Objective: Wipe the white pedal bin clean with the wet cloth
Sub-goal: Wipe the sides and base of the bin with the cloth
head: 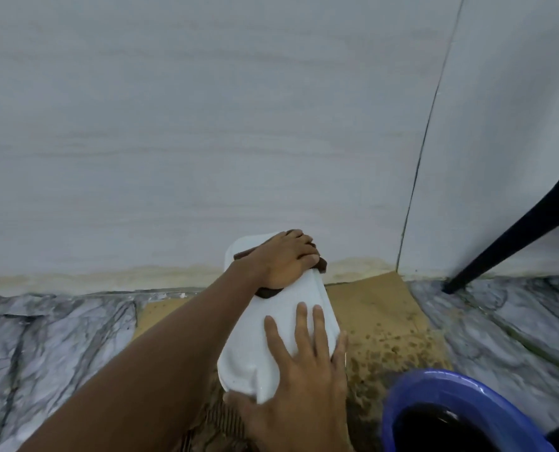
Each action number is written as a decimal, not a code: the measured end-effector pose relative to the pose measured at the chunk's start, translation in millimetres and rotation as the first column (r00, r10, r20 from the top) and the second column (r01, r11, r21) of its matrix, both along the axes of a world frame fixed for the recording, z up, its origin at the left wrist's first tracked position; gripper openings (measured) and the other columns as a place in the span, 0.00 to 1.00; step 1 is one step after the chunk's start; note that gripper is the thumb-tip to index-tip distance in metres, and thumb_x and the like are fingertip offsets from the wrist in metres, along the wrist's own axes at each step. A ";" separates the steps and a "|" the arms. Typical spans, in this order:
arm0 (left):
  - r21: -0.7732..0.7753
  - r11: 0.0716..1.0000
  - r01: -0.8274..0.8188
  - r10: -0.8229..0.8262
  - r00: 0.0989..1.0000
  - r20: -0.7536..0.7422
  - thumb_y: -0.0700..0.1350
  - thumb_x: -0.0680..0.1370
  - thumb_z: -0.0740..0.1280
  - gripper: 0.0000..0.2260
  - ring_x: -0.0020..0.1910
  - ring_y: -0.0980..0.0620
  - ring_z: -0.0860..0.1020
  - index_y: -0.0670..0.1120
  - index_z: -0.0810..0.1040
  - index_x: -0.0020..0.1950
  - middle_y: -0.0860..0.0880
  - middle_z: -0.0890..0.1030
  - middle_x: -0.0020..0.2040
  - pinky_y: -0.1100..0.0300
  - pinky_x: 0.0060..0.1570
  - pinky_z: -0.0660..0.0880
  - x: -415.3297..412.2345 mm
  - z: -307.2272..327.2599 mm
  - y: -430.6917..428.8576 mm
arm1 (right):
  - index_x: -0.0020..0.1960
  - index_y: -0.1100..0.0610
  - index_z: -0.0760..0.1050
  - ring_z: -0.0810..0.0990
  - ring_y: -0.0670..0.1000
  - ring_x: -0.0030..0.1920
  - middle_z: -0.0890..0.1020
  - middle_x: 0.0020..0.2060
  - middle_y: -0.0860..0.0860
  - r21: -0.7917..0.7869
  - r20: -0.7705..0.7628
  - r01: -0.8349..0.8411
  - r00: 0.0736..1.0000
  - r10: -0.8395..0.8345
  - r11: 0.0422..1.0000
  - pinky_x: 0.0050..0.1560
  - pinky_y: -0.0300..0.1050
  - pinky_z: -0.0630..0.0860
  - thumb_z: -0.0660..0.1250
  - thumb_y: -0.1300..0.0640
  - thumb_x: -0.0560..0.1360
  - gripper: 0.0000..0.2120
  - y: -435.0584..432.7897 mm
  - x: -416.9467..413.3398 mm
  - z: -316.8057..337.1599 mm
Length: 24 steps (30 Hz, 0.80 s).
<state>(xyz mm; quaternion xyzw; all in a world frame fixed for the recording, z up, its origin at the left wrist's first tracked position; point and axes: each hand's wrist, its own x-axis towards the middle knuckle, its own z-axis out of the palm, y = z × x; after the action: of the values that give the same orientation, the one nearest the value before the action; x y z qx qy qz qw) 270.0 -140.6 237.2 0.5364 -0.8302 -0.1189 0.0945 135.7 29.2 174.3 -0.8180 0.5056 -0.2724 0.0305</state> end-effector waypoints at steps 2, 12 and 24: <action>0.003 1.000 -0.005 0.005 0.999 -0.037 0.53 0.85 0.49 0.21 0.65 0.56 0.69 0.59 0.82 0.62 0.58 0.78 0.59 0.52 0.72 0.61 5.8 -0.5 -6.6 | 0.71 0.42 0.72 0.63 0.61 0.76 0.67 0.76 0.56 -0.028 0.013 -0.051 0.999 0.051 0.998 0.69 0.68 0.56 0.55 0.19 0.65 0.42 -8.5 -13.5 -4.0; 0.065 0.961 -0.268 0.273 0.959 -0.080 0.54 0.86 0.55 0.17 0.54 0.48 0.76 0.48 0.80 0.60 0.51 0.77 0.49 0.53 0.55 0.70 29.7 12.4 20.5 | 0.71 0.29 0.64 0.42 0.38 0.78 0.53 0.77 0.31 0.275 0.062 -0.462 0.884 0.464 0.843 0.79 0.57 0.51 0.71 0.23 0.61 0.41 -64.4 -105.8 34.7; -0.136 0.729 -0.671 0.664 0.741 -0.099 0.54 0.84 0.54 0.19 0.52 0.43 0.76 0.47 0.81 0.52 0.47 0.83 0.48 0.45 0.59 0.72 72.9 -11.0 77.4 | 0.73 0.30 0.58 0.37 0.42 0.78 0.44 0.75 0.31 0.583 -0.096 -0.338 0.874 0.476 0.739 0.79 0.55 0.42 0.77 0.33 0.62 0.45 -125.5 -93.9 77.7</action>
<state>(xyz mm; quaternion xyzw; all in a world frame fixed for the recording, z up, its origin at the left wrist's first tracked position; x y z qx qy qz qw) 343.0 -63.2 226.3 0.7863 -0.5868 -0.0204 0.1925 41.7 -96.3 251.9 -0.8916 0.3693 -0.0020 0.2620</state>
